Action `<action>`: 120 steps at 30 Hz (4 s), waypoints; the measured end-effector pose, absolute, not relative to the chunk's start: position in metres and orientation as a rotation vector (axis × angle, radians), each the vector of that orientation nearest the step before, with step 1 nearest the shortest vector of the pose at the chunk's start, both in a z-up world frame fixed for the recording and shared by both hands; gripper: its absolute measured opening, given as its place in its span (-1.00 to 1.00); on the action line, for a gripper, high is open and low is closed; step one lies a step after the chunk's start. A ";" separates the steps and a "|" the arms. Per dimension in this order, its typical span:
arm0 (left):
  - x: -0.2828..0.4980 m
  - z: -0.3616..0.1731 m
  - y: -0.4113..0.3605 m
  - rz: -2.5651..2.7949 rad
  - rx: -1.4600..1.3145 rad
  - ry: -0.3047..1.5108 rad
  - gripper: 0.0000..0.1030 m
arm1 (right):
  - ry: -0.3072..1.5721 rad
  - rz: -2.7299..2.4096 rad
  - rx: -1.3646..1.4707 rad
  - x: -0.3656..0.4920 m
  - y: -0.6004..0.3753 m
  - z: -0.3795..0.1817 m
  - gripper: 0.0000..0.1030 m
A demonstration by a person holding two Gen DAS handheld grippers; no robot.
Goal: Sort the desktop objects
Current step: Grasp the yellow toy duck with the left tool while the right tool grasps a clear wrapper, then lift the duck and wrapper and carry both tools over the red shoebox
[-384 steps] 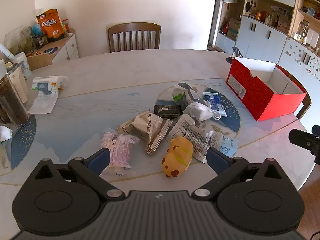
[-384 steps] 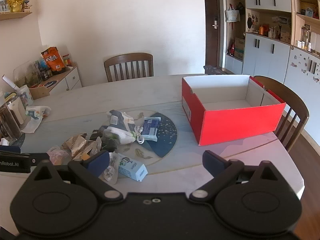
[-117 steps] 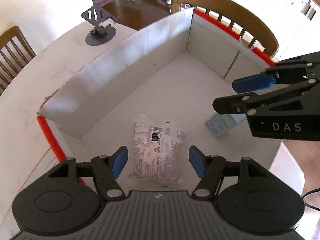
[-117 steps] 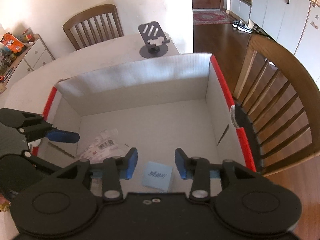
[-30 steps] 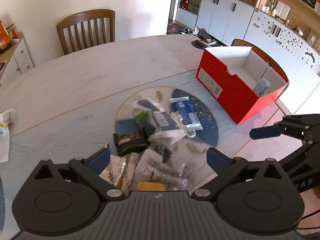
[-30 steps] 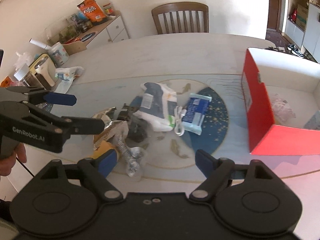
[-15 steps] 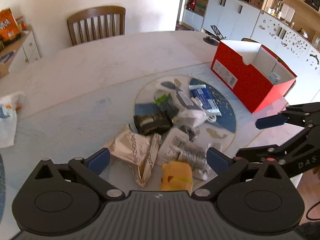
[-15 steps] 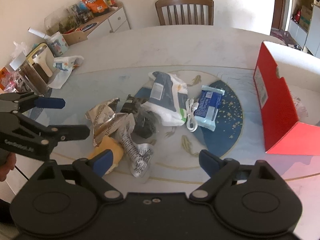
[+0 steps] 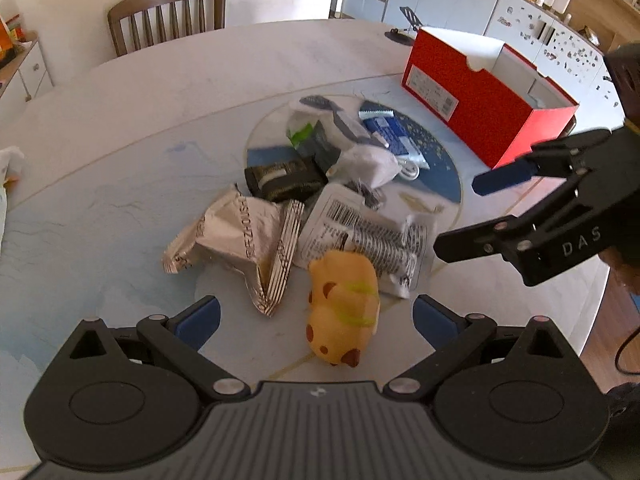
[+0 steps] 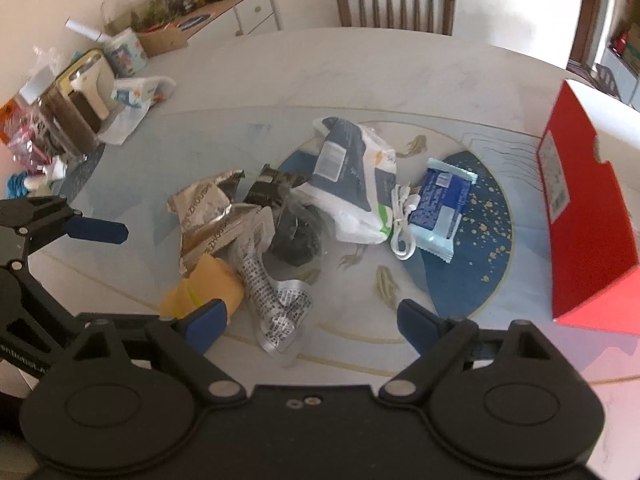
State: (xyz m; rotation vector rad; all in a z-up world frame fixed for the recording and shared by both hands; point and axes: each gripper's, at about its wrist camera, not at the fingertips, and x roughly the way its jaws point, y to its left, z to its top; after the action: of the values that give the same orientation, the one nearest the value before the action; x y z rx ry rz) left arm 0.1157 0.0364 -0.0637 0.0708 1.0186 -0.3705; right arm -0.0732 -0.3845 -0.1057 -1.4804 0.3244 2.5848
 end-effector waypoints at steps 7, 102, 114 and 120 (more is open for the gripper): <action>0.115 -0.080 0.035 -0.358 0.073 1.033 1.00 | 0.194 2.630 -1.579 -0.091 -0.389 -0.116 0.75; 0.077 -0.063 0.021 -0.441 -0.013 1.019 -0.16 | 0.417 2.562 -1.540 -0.064 -0.389 -0.113 -0.68; 0.081 -0.049 0.018 -0.399 -0.025 1.009 -0.16 | 0.481 2.553 -1.441 -0.038 -0.382 -0.088 -0.68; 0.085 -0.046 0.014 -0.382 -0.040 1.025 -0.16 | 0.541 2.541 -1.396 -0.024 -0.373 -0.077 -0.68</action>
State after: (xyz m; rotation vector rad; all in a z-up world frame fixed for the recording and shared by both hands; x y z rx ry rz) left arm 0.0851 0.0144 -0.0461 -0.0401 1.0249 -0.3817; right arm -0.0243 -0.3733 -0.0772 -1.3955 0.5405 2.5412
